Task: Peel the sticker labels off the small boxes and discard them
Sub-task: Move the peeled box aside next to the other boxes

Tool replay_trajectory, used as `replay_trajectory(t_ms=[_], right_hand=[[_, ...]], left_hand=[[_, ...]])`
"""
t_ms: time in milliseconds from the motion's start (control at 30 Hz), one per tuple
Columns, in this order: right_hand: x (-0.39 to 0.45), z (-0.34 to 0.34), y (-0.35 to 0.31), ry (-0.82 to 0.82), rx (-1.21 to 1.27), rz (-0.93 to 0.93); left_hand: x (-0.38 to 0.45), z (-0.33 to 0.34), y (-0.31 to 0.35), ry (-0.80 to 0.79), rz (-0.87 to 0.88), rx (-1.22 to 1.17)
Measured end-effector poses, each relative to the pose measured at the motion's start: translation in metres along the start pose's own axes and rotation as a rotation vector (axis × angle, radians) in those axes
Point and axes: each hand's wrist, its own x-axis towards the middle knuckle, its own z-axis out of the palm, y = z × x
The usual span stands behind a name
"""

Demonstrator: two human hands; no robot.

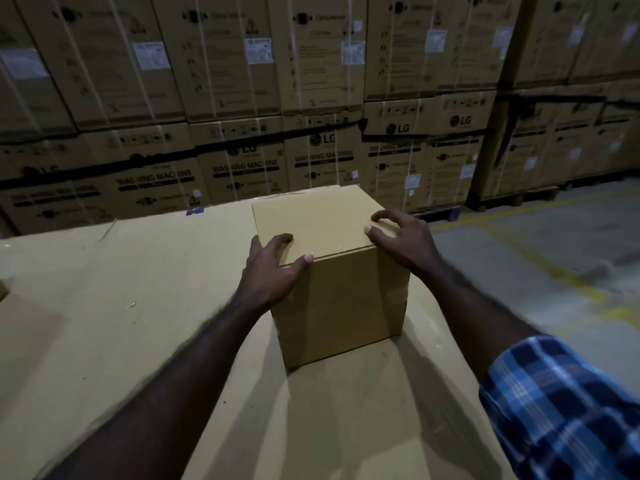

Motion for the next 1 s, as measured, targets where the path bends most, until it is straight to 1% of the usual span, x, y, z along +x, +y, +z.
replay_trajectory(t_ms=[233,333,400,467,567,667,767,900,1000], right_hand=[[0.005,-0.001,-0.002,-0.033,-0.054,-0.034],[0.003,-0.003,-0.006,-0.063,-0.153,-0.026],[-0.002,-0.004,-0.013,-0.033,-0.263,-0.027],[-0.013,-0.001,-0.023,0.041,-0.385,-0.077],[-0.030,0.004,-0.045,0.128,-0.403,-0.153],[-0.051,0.019,-0.086,0.135,-0.347,-0.232],[-0.073,0.047,-0.142,0.111,-0.287,-0.288],[-0.116,0.099,-0.231,0.133,-0.213,-0.309],[-0.161,0.143,-0.301,0.155,-0.167,-0.366]], left_hand=[[0.007,-0.001,-0.003,-0.035,0.013,0.025],[0.006,-0.004,-0.004,-0.054,0.014,0.045],[0.004,-0.008,-0.003,-0.049,0.013,0.076],[-0.003,-0.017,-0.002,-0.028,0.030,0.092],[-0.017,-0.033,-0.001,0.015,0.074,0.124],[-0.038,-0.068,-0.005,0.064,0.108,0.139],[-0.065,-0.117,-0.017,0.126,0.133,0.136],[-0.117,-0.202,-0.051,0.238,0.169,0.162],[-0.169,-0.273,-0.091,0.303,0.136,0.216]])
